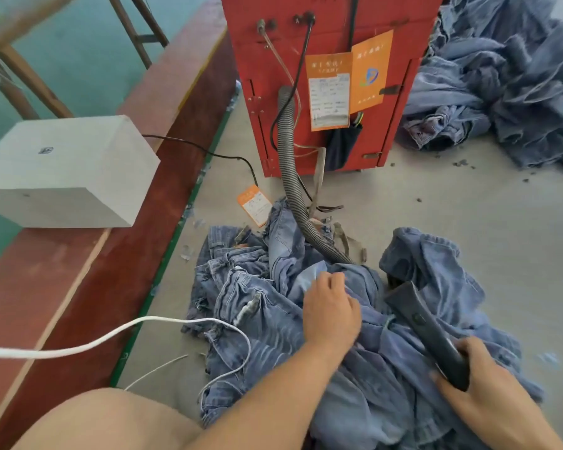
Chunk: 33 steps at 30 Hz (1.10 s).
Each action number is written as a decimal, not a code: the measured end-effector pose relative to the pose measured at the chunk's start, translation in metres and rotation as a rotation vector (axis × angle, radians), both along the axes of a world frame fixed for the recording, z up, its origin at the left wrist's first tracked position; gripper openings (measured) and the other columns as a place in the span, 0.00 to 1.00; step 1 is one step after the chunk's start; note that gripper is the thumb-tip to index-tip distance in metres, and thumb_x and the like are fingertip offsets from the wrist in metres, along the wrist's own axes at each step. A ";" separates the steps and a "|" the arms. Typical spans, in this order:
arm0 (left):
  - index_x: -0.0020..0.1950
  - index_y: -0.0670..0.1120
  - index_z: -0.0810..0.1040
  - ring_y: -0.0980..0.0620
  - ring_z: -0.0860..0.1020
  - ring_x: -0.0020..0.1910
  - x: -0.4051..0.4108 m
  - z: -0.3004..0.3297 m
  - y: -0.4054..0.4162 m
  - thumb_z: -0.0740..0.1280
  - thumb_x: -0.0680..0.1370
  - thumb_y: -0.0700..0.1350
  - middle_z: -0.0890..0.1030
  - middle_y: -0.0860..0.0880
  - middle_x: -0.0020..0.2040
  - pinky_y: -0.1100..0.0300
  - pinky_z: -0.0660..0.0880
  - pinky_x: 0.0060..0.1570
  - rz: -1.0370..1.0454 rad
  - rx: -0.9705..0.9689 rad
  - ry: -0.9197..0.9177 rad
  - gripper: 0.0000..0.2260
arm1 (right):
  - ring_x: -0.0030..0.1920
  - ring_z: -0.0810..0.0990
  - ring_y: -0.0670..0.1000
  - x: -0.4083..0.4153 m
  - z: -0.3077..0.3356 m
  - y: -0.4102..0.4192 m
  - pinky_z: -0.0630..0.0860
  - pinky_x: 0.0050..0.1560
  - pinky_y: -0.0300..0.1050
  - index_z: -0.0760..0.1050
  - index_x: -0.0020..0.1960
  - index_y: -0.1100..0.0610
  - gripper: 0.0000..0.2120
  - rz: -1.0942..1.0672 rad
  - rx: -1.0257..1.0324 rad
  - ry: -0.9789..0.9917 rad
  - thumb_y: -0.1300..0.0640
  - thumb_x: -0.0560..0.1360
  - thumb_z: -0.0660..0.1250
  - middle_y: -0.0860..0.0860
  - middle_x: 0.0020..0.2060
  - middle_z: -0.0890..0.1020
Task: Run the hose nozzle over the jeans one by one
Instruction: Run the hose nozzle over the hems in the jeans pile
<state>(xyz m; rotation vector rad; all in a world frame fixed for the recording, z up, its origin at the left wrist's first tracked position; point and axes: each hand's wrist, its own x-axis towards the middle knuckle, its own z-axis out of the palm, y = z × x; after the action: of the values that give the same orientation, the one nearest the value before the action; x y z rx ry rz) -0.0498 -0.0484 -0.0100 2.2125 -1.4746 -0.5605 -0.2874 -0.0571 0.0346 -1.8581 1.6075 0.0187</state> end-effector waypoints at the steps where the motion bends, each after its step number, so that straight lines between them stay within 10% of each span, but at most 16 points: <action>1: 0.70 0.45 0.72 0.45 0.71 0.67 0.016 -0.008 -0.010 0.60 0.82 0.46 0.73 0.45 0.67 0.52 0.69 0.68 -0.017 0.108 -0.096 0.17 | 0.34 0.80 0.42 -0.004 -0.002 -0.001 0.73 0.33 0.40 0.69 0.47 0.47 0.19 -0.023 -0.013 -0.005 0.51 0.70 0.80 0.43 0.35 0.81; 9: 0.81 0.44 0.60 0.34 0.47 0.82 0.030 -0.046 0.011 0.56 0.81 0.63 0.51 0.40 0.84 0.33 0.43 0.78 0.335 0.317 -0.104 0.34 | 0.31 0.81 0.42 -0.019 -0.022 -0.004 0.75 0.40 0.34 0.69 0.45 0.37 0.32 -0.091 -0.086 -0.058 0.62 0.58 0.85 0.45 0.30 0.82; 14: 0.83 0.48 0.39 0.29 0.54 0.78 0.071 -0.033 0.021 0.67 0.79 0.60 0.40 0.36 0.82 0.36 0.60 0.75 0.814 0.435 0.162 0.46 | 0.23 0.76 0.41 -0.006 -0.002 -0.006 0.72 0.25 0.34 0.67 0.48 0.30 0.35 -0.052 -0.051 -0.025 0.55 0.59 0.86 0.42 0.27 0.77; 19: 0.83 0.50 0.34 0.39 0.70 0.74 0.065 -0.027 0.042 0.70 0.75 0.34 0.58 0.41 0.81 0.46 0.71 0.70 0.830 0.246 0.453 0.52 | 0.25 0.79 0.43 0.001 0.012 -0.004 0.75 0.25 0.47 0.67 0.49 0.31 0.32 0.015 -0.096 0.009 0.52 0.62 0.86 0.44 0.29 0.80; 22: 0.84 0.54 0.37 0.46 0.75 0.68 0.053 -0.016 0.070 0.67 0.74 0.34 0.68 0.49 0.76 0.54 0.73 0.63 0.800 0.139 0.651 0.50 | 0.28 0.80 0.39 0.008 0.029 -0.003 0.71 0.22 0.42 0.66 0.49 0.30 0.25 0.048 -0.108 0.000 0.45 0.66 0.81 0.43 0.26 0.79; 25: 0.83 0.56 0.57 0.53 0.79 0.49 0.043 -0.005 0.088 0.67 0.74 0.55 0.80 0.57 0.48 0.50 0.75 0.57 0.711 0.102 0.717 0.38 | 0.34 0.80 0.33 0.018 0.043 0.001 0.72 0.25 0.42 0.65 0.50 0.28 0.26 0.081 -0.077 -0.015 0.48 0.69 0.80 0.45 0.29 0.80; 27: 0.76 0.58 0.69 0.55 0.79 0.55 0.040 -0.003 0.093 0.63 0.76 0.68 0.81 0.61 0.53 0.47 0.73 0.66 0.694 0.103 0.742 0.31 | 0.37 0.80 0.32 0.024 0.048 -0.002 0.72 0.27 0.40 0.64 0.51 0.27 0.27 0.168 -0.062 -0.019 0.47 0.69 0.80 0.39 0.36 0.82; 33: 0.71 0.65 0.75 0.66 0.81 0.54 0.040 0.003 0.107 0.64 0.83 0.50 0.83 0.64 0.61 0.61 0.76 0.61 0.669 0.044 1.086 0.18 | 0.34 0.81 0.39 0.040 0.067 -0.012 0.76 0.32 0.42 0.68 0.54 0.26 0.20 0.447 0.008 -0.029 0.40 0.69 0.74 0.32 0.40 0.81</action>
<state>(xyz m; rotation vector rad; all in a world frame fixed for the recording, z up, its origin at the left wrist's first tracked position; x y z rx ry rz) -0.0103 0.0587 -0.0068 1.7217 -0.1629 -1.2425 -0.2477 -0.0691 0.1019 -2.1635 1.1421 0.1917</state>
